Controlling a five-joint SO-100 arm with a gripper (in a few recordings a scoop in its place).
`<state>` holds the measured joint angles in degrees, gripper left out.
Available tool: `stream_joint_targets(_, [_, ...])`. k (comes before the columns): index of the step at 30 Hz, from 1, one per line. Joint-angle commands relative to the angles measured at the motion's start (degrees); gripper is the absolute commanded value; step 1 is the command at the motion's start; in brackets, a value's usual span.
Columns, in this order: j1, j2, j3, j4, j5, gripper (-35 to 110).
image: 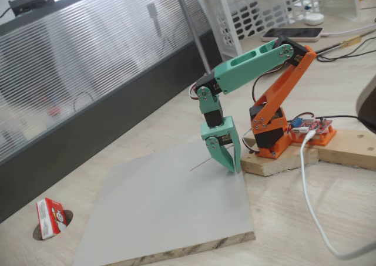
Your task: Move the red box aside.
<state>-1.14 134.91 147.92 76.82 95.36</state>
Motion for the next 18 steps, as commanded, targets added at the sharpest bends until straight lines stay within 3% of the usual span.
stream_joint_targets(1, [-0.9, 4.3, 0.5, 0.4, 0.6, 4])
stream_joint_targets(10, [-0.9, 4.3, -0.4, 8.3, 0.4, 4])
stream_joint_targets(18, [-0.9, 4.4, -0.5, 8.4, 0.4, 4])
